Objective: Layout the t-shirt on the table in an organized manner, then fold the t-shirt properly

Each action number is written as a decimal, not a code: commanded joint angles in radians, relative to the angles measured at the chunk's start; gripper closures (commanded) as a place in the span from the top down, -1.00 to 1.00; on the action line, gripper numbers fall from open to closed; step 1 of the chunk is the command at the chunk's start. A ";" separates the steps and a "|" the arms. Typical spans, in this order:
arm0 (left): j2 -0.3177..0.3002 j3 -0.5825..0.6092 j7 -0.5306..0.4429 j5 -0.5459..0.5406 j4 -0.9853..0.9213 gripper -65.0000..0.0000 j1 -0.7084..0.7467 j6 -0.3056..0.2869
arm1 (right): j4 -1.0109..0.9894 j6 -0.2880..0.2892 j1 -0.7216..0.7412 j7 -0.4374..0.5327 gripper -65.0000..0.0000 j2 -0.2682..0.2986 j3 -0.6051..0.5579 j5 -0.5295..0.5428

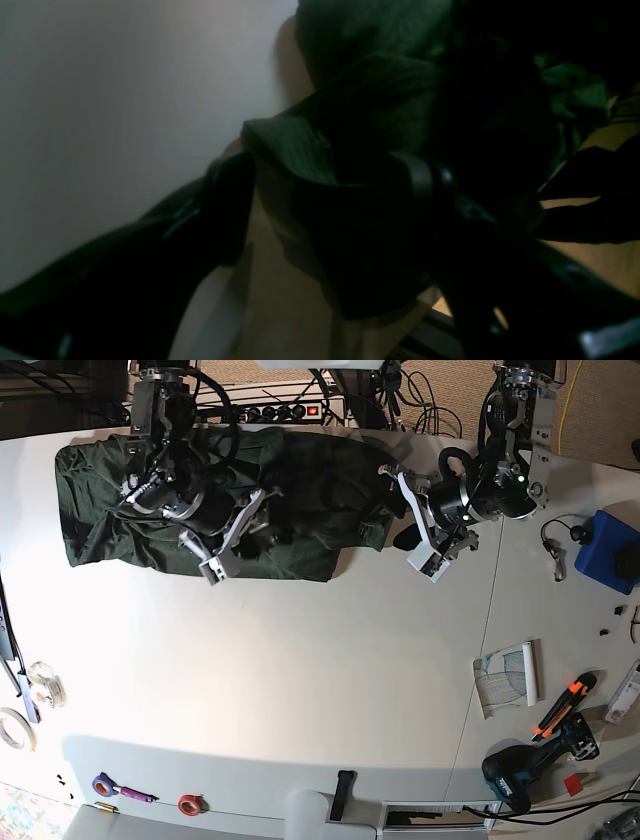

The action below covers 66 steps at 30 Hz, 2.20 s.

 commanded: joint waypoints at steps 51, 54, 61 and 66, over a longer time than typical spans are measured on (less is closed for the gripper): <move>0.152 -0.003 -0.101 -0.065 -0.326 0.22 -0.270 0.019 | 0.002 -0.060 0.202 -0.075 -1.00 0.001 0.004 -0.292; 0.152 -0.003 -0.080 -0.056 -0.347 0.10 -0.264 0.018 | 0.002 -0.060 0.202 -0.074 -1.00 0.001 0.004 -0.291; 0.152 -0.003 -0.065 -0.085 -0.410 0.05 -0.263 -0.005 | 0.002 -0.060 0.202 -0.072 -1.00 0.000 0.004 -0.288; 0.152 -0.003 -0.058 -0.183 -0.409 -1.00 -0.263 -0.078 | 0.002 -0.060 0.202 -0.069 -1.00 0.001 0.004 -0.288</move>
